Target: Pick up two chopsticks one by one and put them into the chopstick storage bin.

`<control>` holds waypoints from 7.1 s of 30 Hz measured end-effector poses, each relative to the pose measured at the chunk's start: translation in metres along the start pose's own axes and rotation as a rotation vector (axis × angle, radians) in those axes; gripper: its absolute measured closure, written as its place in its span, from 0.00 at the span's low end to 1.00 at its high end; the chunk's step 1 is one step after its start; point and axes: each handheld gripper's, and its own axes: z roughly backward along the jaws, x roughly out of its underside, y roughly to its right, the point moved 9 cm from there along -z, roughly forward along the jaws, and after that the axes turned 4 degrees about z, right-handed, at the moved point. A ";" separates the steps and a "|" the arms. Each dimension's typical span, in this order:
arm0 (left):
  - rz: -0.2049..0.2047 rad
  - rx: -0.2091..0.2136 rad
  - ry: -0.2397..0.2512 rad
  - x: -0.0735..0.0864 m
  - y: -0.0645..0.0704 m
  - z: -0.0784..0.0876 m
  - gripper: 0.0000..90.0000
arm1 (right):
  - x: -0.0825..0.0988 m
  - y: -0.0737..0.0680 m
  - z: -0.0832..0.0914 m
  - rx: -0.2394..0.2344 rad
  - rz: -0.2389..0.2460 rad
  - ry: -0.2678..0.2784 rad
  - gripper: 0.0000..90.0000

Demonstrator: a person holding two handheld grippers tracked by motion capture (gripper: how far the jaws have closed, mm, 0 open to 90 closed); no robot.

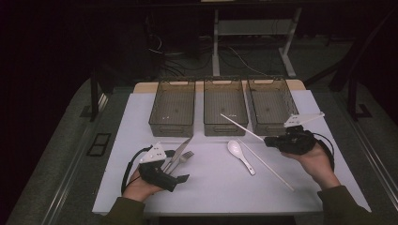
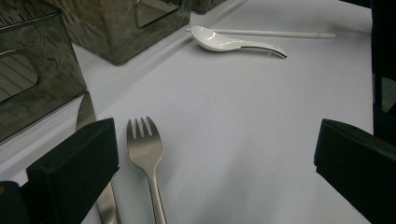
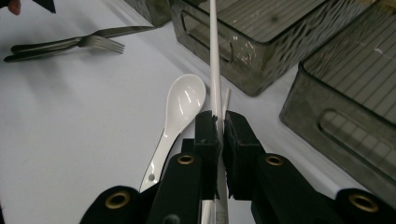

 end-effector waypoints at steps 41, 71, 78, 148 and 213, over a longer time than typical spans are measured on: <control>0.004 0.011 0.004 0.000 0.002 -0.002 0.00 | -0.128 -0.035 -0.120 -0.013 0.026 -0.036 0.93; 0.002 0.045 0.022 -0.003 0.005 -0.002 0.00 | -0.191 -0.032 -0.215 0.063 -0.047 -0.137 0.93; -0.002 0.054 0.024 -0.004 0.006 -0.002 0.00 | -0.199 -0.035 -0.230 0.059 -0.066 -0.149 0.93; 0.014 0.026 -0.007 0.001 0.001 -0.003 0.00 | -0.064 -0.024 -0.058 -0.037 0.095 0.012 0.39; 0.011 0.009 -0.014 0.003 0.000 -0.003 0.00 | 0.100 -0.020 -0.015 0.083 -0.067 -0.241 0.93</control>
